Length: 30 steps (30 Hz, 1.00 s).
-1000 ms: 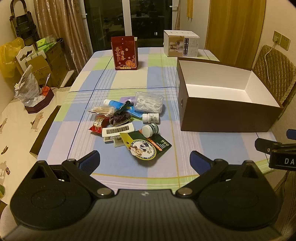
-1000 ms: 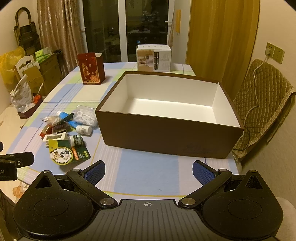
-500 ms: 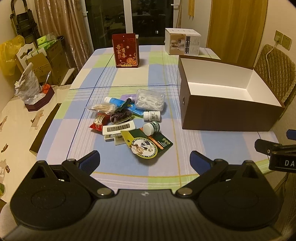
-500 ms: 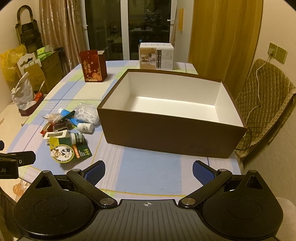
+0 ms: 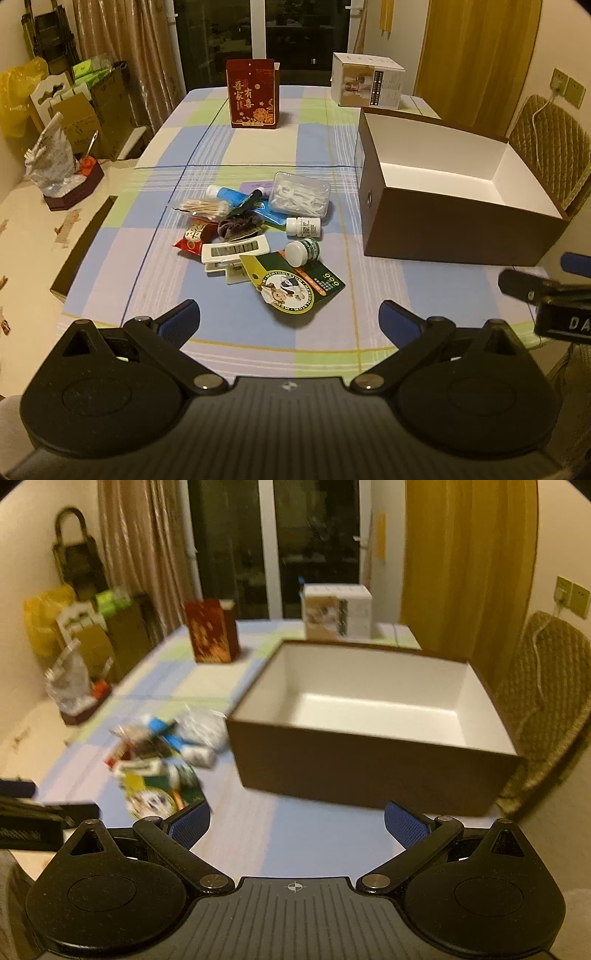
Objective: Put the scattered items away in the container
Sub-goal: 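Move both grippers toward the pile of items beside the box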
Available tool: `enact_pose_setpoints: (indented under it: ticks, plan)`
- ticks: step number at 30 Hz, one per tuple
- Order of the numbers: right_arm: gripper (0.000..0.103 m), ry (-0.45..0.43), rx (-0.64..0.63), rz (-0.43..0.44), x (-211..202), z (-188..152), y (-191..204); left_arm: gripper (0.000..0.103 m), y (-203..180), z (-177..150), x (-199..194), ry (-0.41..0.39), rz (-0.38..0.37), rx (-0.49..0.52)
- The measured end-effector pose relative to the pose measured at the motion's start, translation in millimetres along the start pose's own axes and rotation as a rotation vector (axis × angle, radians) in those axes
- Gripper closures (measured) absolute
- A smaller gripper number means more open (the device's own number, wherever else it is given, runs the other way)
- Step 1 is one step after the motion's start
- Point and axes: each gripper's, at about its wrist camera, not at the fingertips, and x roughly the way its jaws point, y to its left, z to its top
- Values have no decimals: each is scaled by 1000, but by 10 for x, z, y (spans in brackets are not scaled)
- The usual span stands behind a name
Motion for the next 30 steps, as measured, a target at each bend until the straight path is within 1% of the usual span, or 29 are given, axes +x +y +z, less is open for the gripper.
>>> enact_pose_setpoints:
  ticks: [4, 6, 9, 12, 15, 18, 21, 24, 27, 29, 30]
  plan:
    - [0, 6, 29, 72, 94, 55, 10, 1, 88, -1, 47, 7, 26, -11]
    - [0, 18, 46, 109, 153, 72, 20, 1, 145, -1, 80, 11, 19, -21]
    - [0, 30, 36, 132, 239, 63, 64, 1, 237, 2, 132, 22, 16, -45]
    - [0, 63, 33, 169, 365, 50, 83, 1, 311, -2, 183, 22, 2, -64]
    - [0, 96, 57, 189, 507, 30, 56, 2, 375, -16, 250, 20, -12, -86]
    - [0, 117, 88, 219, 645, 20, 31, 5, 438, -24, 343, 40, -27, -106]
    - [0, 143, 80, 248, 796, 26, 82, 5, 510, -12, 436, 54, -10, -112]
    - [0, 159, 50, 243, 931, 32, 159, 7, 612, 39, 537, 57, 13, -112]
    - [0, 170, 52, 242, 1082, 35, 205, 9, 744, 101, 666, 58, 21, -111]
    - [0, 163, 40, 252, 1157, 34, 246, 9, 821, 129, 768, 64, 30, -104]
    - [0, 164, 29, 253, 1195, 33, 275, 11, 858, 137, 825, 68, 30, -97]
